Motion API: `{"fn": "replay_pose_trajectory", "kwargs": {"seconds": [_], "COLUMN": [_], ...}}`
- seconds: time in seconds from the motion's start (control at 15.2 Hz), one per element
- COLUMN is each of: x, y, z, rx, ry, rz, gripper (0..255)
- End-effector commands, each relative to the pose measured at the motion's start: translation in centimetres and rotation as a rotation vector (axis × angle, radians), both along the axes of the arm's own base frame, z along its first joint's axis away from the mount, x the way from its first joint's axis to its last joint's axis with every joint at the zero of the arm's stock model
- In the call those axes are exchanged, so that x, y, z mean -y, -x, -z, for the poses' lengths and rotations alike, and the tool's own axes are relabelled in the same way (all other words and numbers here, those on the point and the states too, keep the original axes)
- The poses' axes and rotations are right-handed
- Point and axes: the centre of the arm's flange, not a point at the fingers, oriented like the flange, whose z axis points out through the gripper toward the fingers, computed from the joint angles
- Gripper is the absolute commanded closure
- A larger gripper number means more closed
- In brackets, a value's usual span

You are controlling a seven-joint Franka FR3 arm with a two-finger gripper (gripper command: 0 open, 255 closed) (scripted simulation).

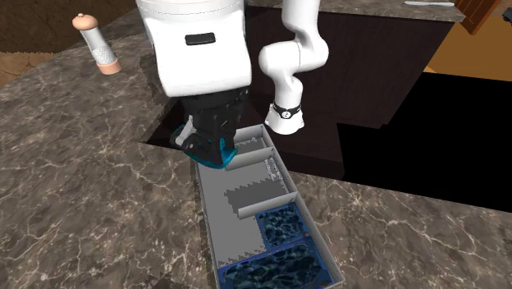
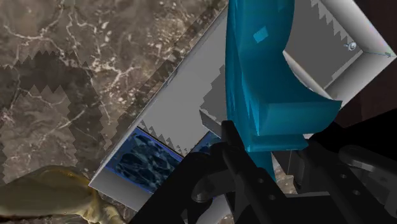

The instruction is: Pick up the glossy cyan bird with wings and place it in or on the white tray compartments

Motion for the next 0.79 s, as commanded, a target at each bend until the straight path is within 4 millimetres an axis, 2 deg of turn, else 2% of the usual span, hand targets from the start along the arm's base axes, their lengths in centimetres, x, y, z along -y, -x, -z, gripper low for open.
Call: {"fn": "replay_pose_trajectory", "kwargs": {"seconds": [0.0, 0.13, 0.73], "x": [-2.8, -5.4, -5.4], "y": [-0.6, -1.1, -1.1], "z": [-0.2, -0.2, 4.6], "rx": [0.000, 0.000, 0.000], "ry": [0.000, 0.000, 0.000], "rz": [0.002, 0.002, 0.002], "gripper": [255, 255, 255]}}
